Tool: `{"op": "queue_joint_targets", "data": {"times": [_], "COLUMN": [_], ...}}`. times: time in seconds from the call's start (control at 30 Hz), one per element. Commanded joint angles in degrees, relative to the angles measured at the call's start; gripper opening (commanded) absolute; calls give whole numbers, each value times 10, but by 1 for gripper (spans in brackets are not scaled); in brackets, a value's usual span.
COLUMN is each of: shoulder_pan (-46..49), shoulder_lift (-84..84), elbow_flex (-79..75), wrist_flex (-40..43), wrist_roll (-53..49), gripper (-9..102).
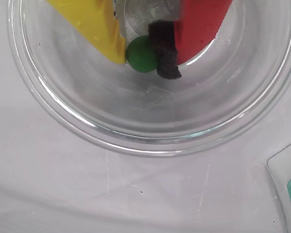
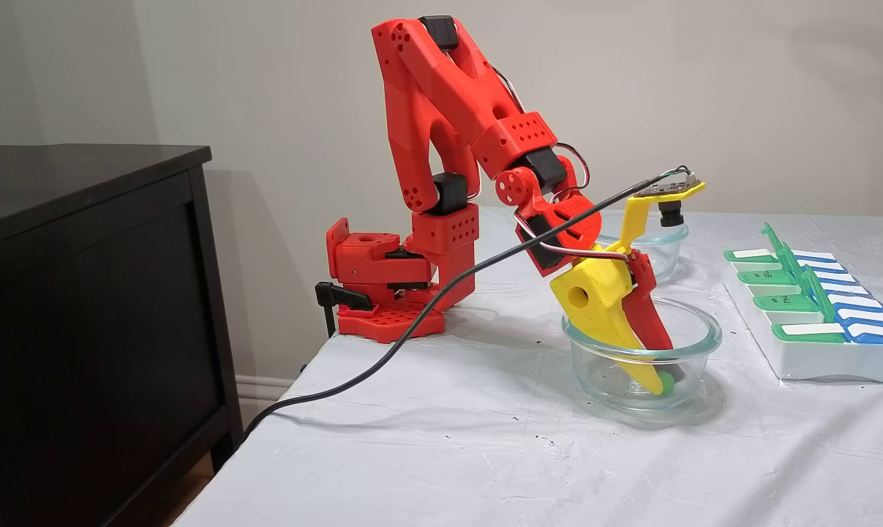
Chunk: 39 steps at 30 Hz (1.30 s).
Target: Sort medicines into box.
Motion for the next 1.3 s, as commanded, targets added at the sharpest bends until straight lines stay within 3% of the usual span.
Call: {"op": "queue_joint_targets", "data": {"times": [0.0,0.2,0.4,0.7,0.9,1.03,1.27], "shoulder_pan": [-4,-2,-4,-40,-105,-163,-230], "shoulder_lift": [-3,19,200,383,323,273,27], "elbow_flex": [-17,-46,-76,-143,-226,-255,-425], "wrist_flex": [3,69,224,347,386,365,407], "wrist_roll": [1,19,63,179,330,425,584], "gripper": [0,0,0,0,0,0,0]}}
